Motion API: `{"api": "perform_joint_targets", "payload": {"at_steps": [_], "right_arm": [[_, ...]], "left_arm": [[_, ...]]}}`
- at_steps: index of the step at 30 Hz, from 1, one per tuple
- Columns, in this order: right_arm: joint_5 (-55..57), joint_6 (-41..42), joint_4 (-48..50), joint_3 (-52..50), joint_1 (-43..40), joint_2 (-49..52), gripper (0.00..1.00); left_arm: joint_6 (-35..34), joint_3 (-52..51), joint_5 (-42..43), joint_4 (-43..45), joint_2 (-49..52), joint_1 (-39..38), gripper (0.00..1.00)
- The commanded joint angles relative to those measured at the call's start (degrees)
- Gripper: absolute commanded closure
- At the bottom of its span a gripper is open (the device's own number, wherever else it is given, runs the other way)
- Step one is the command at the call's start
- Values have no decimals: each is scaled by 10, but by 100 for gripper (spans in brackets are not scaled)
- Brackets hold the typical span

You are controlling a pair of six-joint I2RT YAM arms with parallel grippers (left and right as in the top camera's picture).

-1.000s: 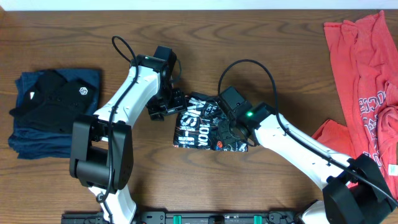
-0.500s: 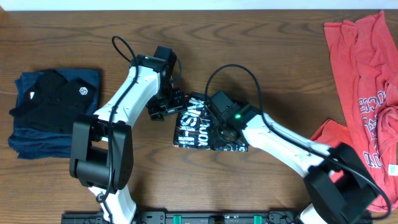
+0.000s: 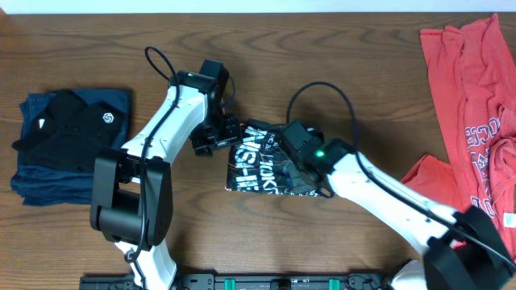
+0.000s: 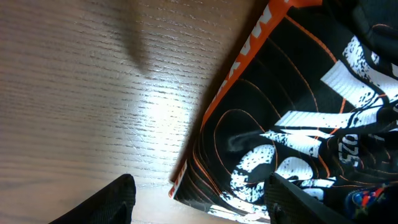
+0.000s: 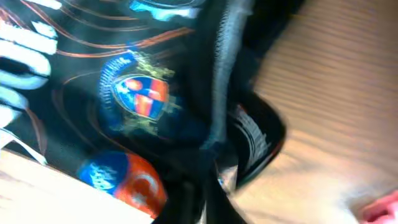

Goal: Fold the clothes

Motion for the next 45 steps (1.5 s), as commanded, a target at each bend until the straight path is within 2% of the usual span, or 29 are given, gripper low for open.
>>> {"api": "perform_joint_targets", "payload": {"at_steps": [1, 5, 9, 12, 14, 18, 21, 27, 34, 40, 45], "right_arm": [[58, 43, -22, 0, 0, -1, 62], [96, 69, -31, 0, -5, -1, 61], [82, 70, -24, 0, -17, -2, 61], [35, 12, -12, 0, -18, -2, 64], [-2, -19, -12, 0, -18, -2, 69], [-83, -49, -11, 0, -17, -2, 87], [-117, -49, -11, 0, -17, -2, 91], [-147, -48, -10, -2, -17, -2, 92], [-147, -48, 45, -49, -17, 1, 88], [-137, -49, 101, -94, -29, 3, 86], [-83, -67, 168, -131, -56, 6, 88]], "left_arm": [[8, -5, -5, -2, 7, 1, 32], [8, -5, -5, -7, 7, 1, 32], [8, -5, -5, -10, 7, 1, 32], [8, -5, -5, -6, 7, 1, 32], [9, -5, -5, 9, 7, 1, 32], [46, -5, -5, 78, 7, 1, 32], [64, -5, -5, 134, 7, 1, 31], [63, -5, -5, 210, 20, 1, 28], [64, -5, -3, 229, 66, -8, 27], [63, -5, -5, 209, 107, -12, 28], [63, -5, -6, 130, 111, -11, 28]]}}
